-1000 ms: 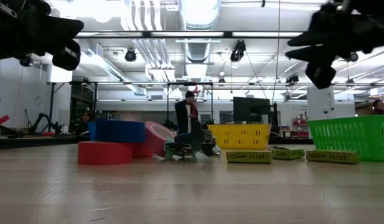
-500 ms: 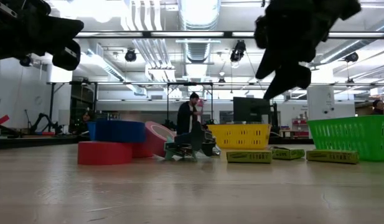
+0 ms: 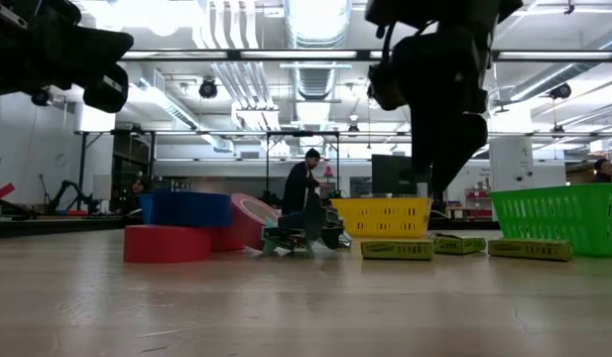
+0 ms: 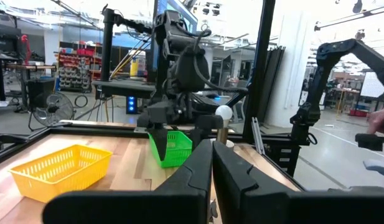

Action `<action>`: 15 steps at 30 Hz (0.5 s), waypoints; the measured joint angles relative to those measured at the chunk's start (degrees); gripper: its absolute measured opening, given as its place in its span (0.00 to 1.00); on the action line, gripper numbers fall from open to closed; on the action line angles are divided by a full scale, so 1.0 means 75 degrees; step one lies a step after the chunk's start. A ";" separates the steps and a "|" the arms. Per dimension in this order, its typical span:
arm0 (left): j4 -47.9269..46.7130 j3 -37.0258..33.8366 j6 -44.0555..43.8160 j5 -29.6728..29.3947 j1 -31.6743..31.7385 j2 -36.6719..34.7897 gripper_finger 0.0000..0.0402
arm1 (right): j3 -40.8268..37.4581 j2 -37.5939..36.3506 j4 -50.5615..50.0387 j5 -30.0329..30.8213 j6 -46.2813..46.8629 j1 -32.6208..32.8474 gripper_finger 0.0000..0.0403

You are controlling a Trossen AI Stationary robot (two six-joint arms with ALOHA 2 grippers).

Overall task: Pick and place Stapler, Stapler remover, tape
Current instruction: Put the top green staple box into the green bin

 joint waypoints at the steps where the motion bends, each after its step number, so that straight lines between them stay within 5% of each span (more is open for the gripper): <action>1: -0.0014 0.0000 0.0002 0.0001 0.0000 0.0002 0.04 | 0.0120 0.0120 -0.0079 -0.0032 -0.0056 0.0000 0.91; 15: -0.0011 0.0000 0.0001 0.0000 0.0002 0.0002 0.04 | 0.1281 0.1727 -0.1615 -0.0159 -0.0520 0.0015 0.91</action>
